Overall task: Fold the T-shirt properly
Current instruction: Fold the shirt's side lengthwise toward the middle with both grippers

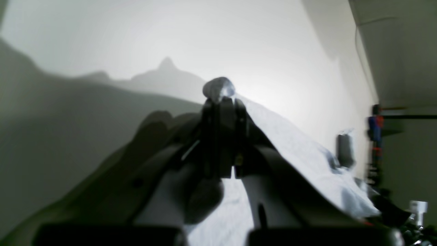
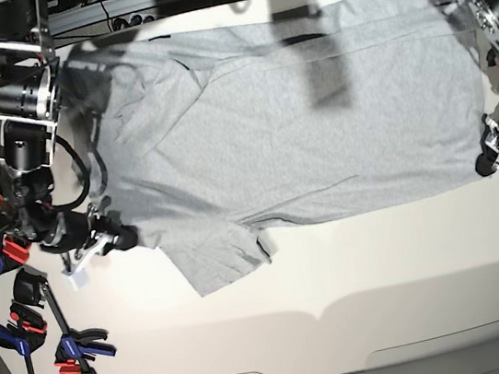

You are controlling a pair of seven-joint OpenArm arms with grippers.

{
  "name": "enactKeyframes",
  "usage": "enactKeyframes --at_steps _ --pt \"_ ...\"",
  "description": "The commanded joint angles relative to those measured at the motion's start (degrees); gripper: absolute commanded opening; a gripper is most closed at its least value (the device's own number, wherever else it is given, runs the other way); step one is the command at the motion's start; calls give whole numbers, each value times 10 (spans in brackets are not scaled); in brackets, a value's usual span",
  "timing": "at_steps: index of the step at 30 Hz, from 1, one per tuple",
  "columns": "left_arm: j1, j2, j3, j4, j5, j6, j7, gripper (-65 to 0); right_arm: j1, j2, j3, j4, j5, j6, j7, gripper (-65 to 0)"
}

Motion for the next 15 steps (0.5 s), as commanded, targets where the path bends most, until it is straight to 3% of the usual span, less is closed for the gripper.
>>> enactKeyframes --at_steps 1,5,15 --pt "-7 -16 0 20 -38 -8 27 -650 19 14 22 10 31 5 -12 -650" --pt "34 -14 0 84 -103 -8 101 -650 18 16 92 10 94 5 -94 -650" --pt "139 -11 0 238 -129 -8 121 -650 -4 14 110 26 149 5 -139 -650"
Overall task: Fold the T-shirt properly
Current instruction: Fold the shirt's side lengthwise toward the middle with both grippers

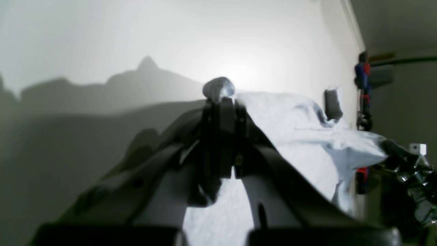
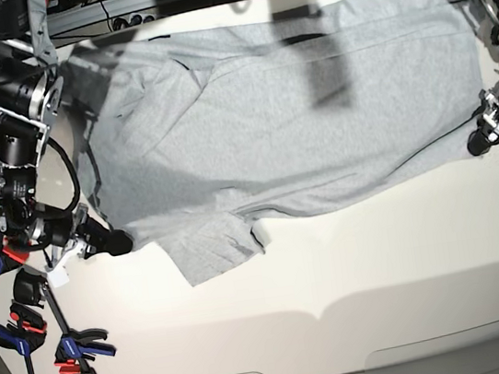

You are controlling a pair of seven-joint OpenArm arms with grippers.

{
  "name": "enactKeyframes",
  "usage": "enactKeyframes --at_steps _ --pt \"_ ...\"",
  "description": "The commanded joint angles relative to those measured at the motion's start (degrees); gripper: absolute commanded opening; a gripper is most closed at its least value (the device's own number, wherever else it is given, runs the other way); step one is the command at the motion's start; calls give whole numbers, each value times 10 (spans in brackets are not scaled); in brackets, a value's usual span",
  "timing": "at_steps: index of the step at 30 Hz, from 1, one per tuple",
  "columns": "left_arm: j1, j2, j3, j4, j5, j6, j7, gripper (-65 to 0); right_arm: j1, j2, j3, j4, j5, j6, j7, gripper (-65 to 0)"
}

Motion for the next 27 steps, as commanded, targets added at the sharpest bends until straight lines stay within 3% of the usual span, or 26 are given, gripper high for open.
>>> enactKeyframes --at_steps 1,15,27 --pt "0 -16 -3 21 -14 -7 -5 -650 6 10 2 21 17 5 1 -650" --pt "142 -10 -3 237 -4 -7 -18 -650 -204 -8 10 330 14 5 -1 -650" --pt "209 -9 -59 271 1 -7 -16 -650 -268 -7 104 367 14 5 -12 -650"
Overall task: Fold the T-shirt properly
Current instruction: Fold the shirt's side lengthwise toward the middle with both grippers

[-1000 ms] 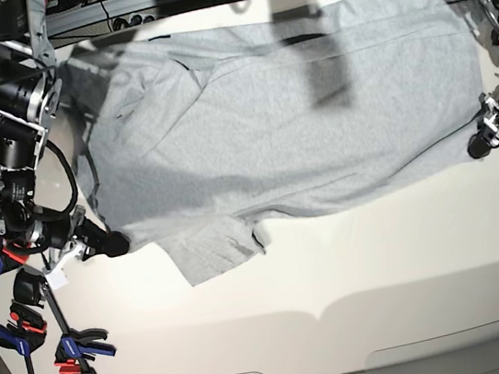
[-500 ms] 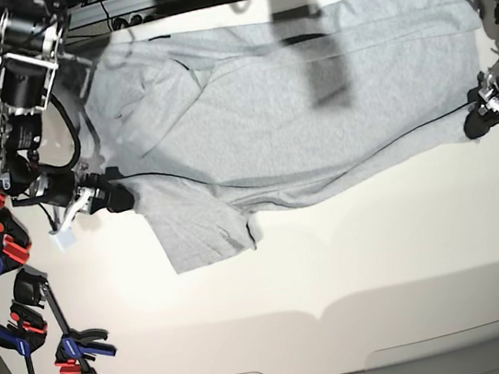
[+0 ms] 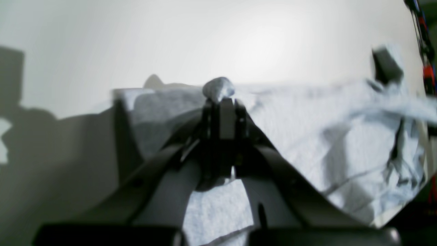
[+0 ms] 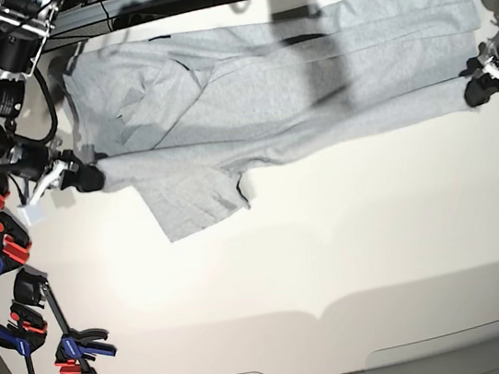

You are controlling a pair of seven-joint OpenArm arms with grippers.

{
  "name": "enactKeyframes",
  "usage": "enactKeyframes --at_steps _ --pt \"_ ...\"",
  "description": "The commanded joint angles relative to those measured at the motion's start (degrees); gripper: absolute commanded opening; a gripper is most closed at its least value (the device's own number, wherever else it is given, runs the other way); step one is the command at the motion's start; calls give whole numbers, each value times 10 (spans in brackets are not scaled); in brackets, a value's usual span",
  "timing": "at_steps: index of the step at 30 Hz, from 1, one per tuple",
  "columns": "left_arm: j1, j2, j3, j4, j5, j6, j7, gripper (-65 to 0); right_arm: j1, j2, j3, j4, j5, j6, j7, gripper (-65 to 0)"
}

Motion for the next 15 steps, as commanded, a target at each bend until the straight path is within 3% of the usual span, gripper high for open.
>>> enactKeyframes --at_steps 1,15 --pt "-6 -14 -13 10 -14 -5 -9 -650 5 12 3 10 17 5 9 -650" --pt "16 -14 -25 10 -31 -5 8 -650 -47 12 23 10 12 5 5 -650"
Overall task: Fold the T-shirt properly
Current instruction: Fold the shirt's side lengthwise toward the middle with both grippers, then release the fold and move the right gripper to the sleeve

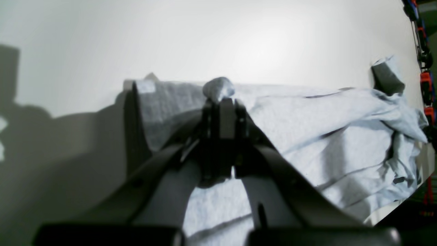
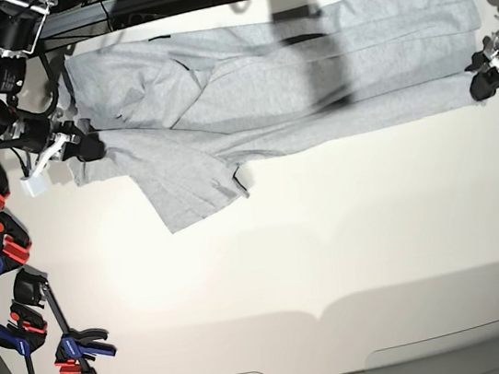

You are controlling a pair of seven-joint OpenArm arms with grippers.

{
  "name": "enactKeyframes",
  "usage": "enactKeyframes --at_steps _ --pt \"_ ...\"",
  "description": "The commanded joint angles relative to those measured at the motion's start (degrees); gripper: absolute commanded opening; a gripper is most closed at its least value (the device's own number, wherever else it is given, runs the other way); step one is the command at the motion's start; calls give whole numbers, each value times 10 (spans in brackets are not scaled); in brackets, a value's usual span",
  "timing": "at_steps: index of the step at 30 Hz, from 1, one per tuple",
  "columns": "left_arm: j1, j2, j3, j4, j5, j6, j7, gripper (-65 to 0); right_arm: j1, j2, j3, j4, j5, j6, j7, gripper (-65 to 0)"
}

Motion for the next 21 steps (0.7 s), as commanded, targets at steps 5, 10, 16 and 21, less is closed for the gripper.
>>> enactKeyframes --at_steps 5,10,16,21 --pt "7 -14 -6 10 -18 -5 -9 -650 7 15 61 10 14 5 6 -650" --pt "7 -14 -6 10 -18 -5 -9 -650 0 14 74 10 16 5 3 -650" --pt "8 -14 -6 10 -14 -5 -5 -650 -10 13 74 10 18 5 0 -650" --pt "8 -15 -6 10 -14 -5 15 -637 -9 13 74 10 20 5 2 -606"
